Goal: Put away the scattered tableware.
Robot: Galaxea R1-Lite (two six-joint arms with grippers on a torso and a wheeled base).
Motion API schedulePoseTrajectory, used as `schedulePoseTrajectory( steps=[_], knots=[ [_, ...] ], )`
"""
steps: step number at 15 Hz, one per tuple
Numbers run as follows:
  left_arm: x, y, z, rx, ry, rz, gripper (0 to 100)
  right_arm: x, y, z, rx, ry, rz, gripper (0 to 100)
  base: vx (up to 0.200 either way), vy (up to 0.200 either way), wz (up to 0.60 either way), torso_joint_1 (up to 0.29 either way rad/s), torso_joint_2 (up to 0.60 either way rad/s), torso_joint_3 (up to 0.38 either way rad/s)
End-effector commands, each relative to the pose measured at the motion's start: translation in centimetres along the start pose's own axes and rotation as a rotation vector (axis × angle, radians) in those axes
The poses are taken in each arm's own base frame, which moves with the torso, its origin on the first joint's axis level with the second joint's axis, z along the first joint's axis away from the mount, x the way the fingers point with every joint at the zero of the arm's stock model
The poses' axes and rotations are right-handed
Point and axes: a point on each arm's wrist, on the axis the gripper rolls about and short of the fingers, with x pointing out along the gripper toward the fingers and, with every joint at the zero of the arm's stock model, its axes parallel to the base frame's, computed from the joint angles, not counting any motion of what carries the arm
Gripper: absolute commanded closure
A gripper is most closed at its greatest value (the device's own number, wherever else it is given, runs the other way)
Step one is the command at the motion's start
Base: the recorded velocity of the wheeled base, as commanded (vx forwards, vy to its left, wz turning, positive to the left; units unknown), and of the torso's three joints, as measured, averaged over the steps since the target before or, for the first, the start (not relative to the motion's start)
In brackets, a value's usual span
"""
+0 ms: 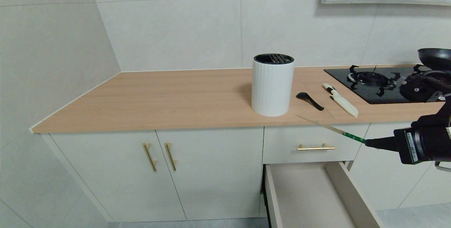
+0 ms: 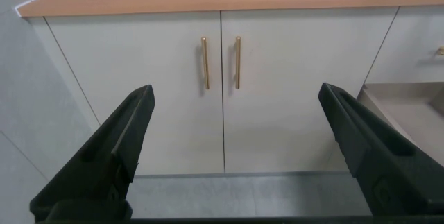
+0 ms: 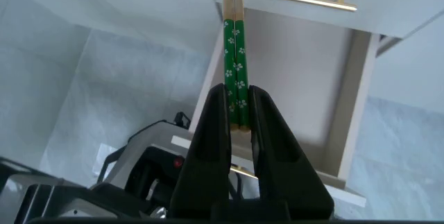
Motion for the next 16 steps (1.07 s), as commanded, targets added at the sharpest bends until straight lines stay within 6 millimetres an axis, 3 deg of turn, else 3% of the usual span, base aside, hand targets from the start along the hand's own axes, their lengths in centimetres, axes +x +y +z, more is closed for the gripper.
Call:
schedulePoseTrajectory(
  steps=[1, 10, 16],
  knots=[
    [0.0, 0.0, 0.0, 0.000, 0.001, 0.001, 0, 0.5, 0.4, -0.3, -0.014, 0.022, 0.013, 100, 0.000, 0.000, 0.00, 0.000, 0.00, 0.000],
    [0.0, 0.0, 0.0, 0.000, 0.001, 0.001, 0, 2.2, 0.3, -1.1, -0.062, 0.094, 0.012, 100, 0.000, 0.000, 0.00, 0.000, 0.00, 0.000],
    [0.0, 0.0, 0.0, 0.000, 0.001, 0.001, 0, 2.6, 0.4, -1.2, -0.065, 0.108, 0.017, 100, 0.000, 0.000, 0.00, -0.168, 0.40, 0.234]
  ],
)
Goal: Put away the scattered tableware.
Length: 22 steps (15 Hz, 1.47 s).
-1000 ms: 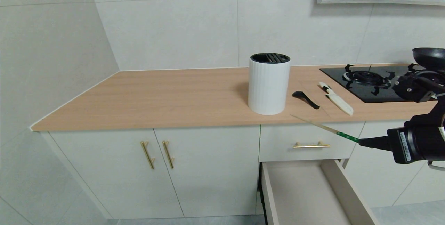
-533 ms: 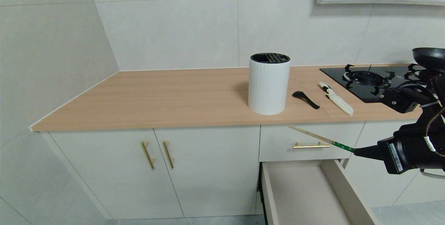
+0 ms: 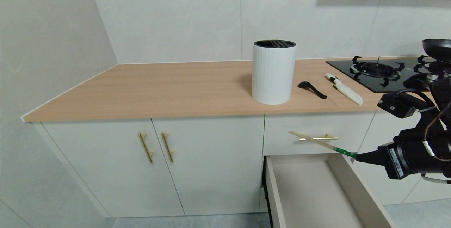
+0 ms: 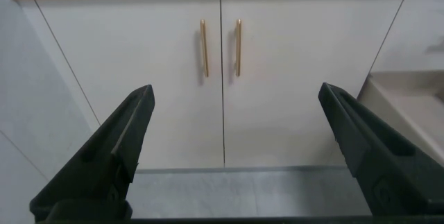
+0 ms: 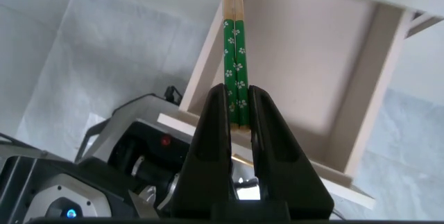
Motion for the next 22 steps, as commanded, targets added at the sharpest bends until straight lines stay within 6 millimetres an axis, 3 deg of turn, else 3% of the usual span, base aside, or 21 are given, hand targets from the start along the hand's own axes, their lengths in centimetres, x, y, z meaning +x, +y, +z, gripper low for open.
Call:
schedulePoseTrajectory(
  steps=[1, 13, 17, 22],
  knots=[
    [0.0, 0.0, 0.0, 0.000, 0.000, 0.000, 0, 0.3, 0.0, 0.0, 0.001, 0.011, 0.000, 100, 0.000, 0.000, 0.00, -0.193, 0.47, 0.286],
    [0.0, 0.0, 0.0, 0.000, 0.002, 0.000, 0, 0.8, -0.1, 0.0, 0.002, 0.025, 0.000, 100, 0.000, 0.000, 0.00, -0.160, 0.46, 0.299],
    [0.0, 0.0, 0.0, 0.000, 0.002, 0.000, 0, 0.9, -0.1, 0.0, 0.003, 0.028, 0.000, 100, 0.000, 0.000, 0.00, -0.033, 0.14, 0.096],
    [0.0, 0.0, 0.0, 0.000, 0.002, 0.000, 0, 3.8, -0.5, -0.1, 0.008, 0.103, -0.046, 100, 0.000, 0.000, 0.00, 0.000, 0.00, 0.000]
  ],
)
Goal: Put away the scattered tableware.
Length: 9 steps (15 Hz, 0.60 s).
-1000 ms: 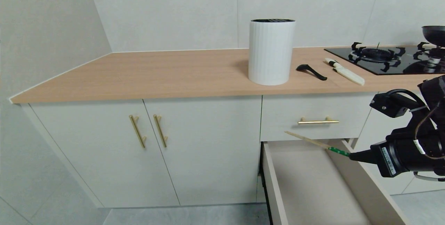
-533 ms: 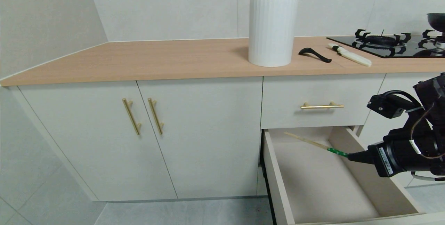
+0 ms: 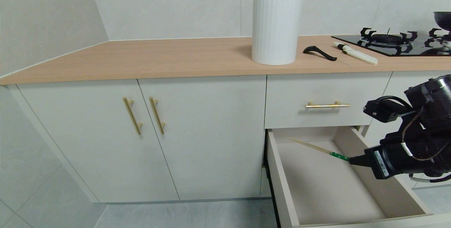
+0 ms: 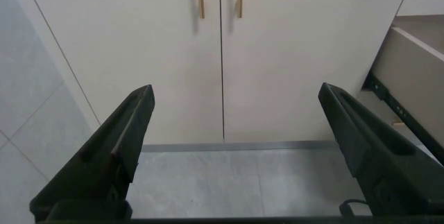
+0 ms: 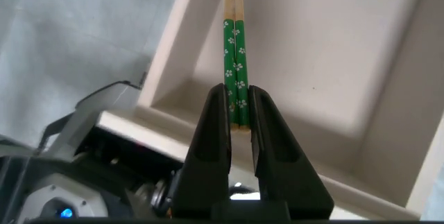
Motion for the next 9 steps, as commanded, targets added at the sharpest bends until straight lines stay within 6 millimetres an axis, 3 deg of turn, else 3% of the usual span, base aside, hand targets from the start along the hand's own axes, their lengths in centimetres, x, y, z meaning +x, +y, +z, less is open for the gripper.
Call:
schedulePoseTrajectory(
  steps=[1, 5, 9],
  knots=[
    [0.0, 0.0, 0.0, 0.000, 0.002, 0.001, 0, 3.3, -0.3, -0.2, 0.004, 0.089, -0.061, 100, 0.000, 0.000, 0.00, 0.000, 0.00, 0.000],
    [0.0, 0.0, 0.0, 0.000, 0.002, 0.001, 0, 7.9, -0.6, 0.0, 0.015, 0.133, -0.066, 100, 0.000, 0.000, 0.00, 0.000, 0.00, 0.000],
    [0.0, 0.0, 0.0, 0.000, 0.002, 0.001, 0, 14.0, 0.0, -0.4, 0.129, 0.126, -0.063, 100, 0.000, 0.000, 0.00, 0.000, 0.00, 0.000]
  ],
)
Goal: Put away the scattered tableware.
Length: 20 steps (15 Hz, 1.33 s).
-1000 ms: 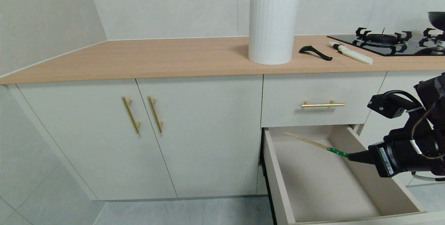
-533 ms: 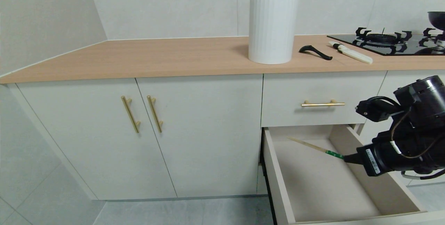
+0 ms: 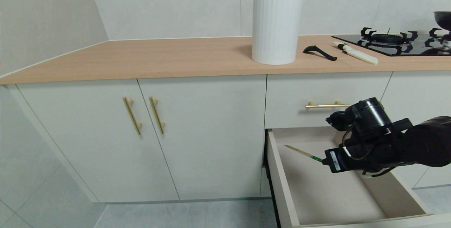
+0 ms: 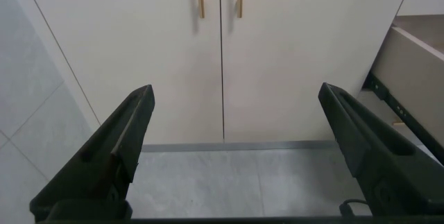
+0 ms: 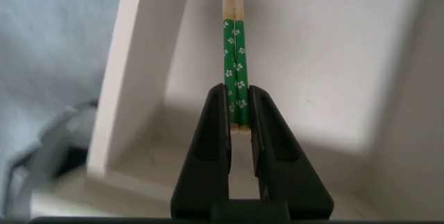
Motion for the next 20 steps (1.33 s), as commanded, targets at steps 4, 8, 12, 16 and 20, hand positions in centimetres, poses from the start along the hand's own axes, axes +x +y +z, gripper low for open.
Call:
schedulePoseTrajectory(
  steps=[4, 8, 12, 16, 20],
  knots=[
    [0.0, 0.0, 0.0, 0.000, 0.002, 0.000, 0, 8.1, 0.5, -1.6, 0.089, 0.036, -0.016, 100, 0.000, 0.000, 0.00, 0.000, 0.00, 0.000],
    [0.0, 0.0, 0.0, 0.000, 0.002, 0.000, 0, 10.6, 0.3, -2.6, 0.088, 0.044, -0.081, 100, 0.000, 0.000, 0.00, 0.000, 0.00, 0.000],
    [0.0, 0.0, 0.0, 0.000, 0.002, 0.000, 0, 11.4, 0.2, -3.2, 0.085, 0.072, -0.086, 100, 0.000, 0.000, 0.00, 0.000, 0.00, 0.000],
    [0.0, 0.0, 0.0, 0.000, 0.002, 0.000, 0, 13.2, 0.1, -4.5, 0.075, 0.132, -0.099, 100, 0.000, 0.000, 0.00, 0.000, 0.00, 0.000],
    [0.0, 0.0, 0.0, 0.000, 0.002, 0.000, 0, 15.4, 0.2, -6.4, 0.059, 0.207, -0.114, 100, 0.000, 0.000, 0.00, 0.000, 0.00, 0.000]
  ],
)
